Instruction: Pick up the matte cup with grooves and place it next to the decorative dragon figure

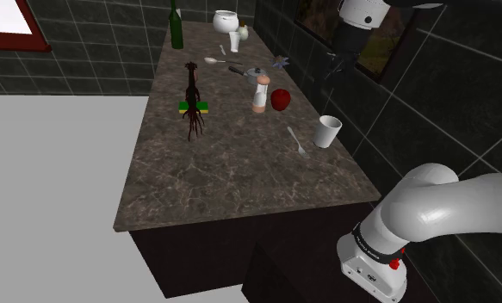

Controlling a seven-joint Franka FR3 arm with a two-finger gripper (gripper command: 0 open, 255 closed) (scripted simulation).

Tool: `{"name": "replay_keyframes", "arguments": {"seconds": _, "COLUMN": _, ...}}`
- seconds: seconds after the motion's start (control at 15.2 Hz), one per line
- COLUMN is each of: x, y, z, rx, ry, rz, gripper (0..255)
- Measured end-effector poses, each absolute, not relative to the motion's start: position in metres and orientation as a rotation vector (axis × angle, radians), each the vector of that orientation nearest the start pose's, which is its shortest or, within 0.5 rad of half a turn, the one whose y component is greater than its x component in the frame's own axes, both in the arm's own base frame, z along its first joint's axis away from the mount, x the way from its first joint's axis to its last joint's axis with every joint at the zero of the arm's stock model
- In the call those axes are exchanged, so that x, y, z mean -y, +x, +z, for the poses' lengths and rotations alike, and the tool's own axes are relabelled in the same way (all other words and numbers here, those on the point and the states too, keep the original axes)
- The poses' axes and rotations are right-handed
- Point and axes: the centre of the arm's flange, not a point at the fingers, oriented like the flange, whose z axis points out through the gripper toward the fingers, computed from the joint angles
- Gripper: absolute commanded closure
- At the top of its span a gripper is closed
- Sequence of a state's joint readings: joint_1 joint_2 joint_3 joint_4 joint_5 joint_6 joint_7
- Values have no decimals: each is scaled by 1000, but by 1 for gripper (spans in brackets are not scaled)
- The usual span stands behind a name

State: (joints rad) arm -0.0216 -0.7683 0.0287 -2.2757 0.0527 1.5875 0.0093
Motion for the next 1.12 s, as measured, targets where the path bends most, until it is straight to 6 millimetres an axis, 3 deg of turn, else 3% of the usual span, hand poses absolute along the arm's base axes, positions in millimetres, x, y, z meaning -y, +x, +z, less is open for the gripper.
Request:
{"name": "replay_keyframes", "arguments": {"seconds": 0.26, "x": 7, "y": 316, "z": 607, "rx": -4, "ry": -3116, "rz": -120, "gripper": 0}}
{"name": "replay_keyframes", "arguments": {"seconds": 1.12, "x": 114, "y": 343, "z": 485, "rx": 62, "ry": -3180, "rz": -100, "gripper": 0}}
